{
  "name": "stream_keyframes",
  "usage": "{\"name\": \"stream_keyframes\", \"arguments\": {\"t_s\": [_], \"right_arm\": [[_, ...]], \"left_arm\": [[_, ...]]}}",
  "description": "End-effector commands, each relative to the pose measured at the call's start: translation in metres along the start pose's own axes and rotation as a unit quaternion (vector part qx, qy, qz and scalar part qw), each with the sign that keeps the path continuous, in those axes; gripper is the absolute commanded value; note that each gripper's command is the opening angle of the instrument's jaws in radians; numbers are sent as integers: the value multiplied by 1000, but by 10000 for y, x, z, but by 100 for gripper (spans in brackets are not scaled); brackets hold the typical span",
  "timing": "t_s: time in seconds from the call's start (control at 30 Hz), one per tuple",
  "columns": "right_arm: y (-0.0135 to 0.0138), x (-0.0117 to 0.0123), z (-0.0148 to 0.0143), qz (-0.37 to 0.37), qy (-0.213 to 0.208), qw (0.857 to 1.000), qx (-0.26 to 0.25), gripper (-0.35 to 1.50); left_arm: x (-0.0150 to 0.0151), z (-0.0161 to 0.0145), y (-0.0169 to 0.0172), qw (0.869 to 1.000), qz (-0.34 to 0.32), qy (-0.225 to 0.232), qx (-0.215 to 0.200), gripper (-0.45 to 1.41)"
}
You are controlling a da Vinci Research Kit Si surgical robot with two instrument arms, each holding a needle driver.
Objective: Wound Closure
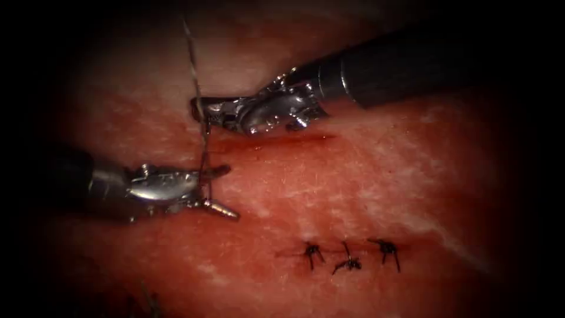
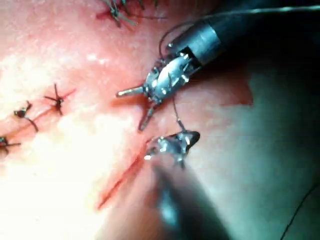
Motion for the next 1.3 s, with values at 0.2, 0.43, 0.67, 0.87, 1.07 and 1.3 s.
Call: {"name": "stream_keyframes", "arguments": {"t_s": [0.2,0.43,0.67,0.87,1.07,1.3], "right_arm": [[-26,15,7,23,12,999,22,-35],[-35,14,6,58,10,997,39,-35],[-46,13,4,77,6,995,57,-35],[-66,8,-2,93,2,993,75,-35],[-70,9,-3,95,8,992,81,-35],[-78,15,0,92,27,991,96,-35]], "left_arm": [[-11,-5,3,1000,1,-1,0,49],[-11,-5,3,1000,-2,-1,0,49],[-12,-6,2,1000,-2,-2,0,47],[-12,-7,2,1000,-4,-4,-1,46],[-12,-7,1,1000,-4,-4,-1,42],[-12,-7,2,1000,-4,-4,-1,41]]}}
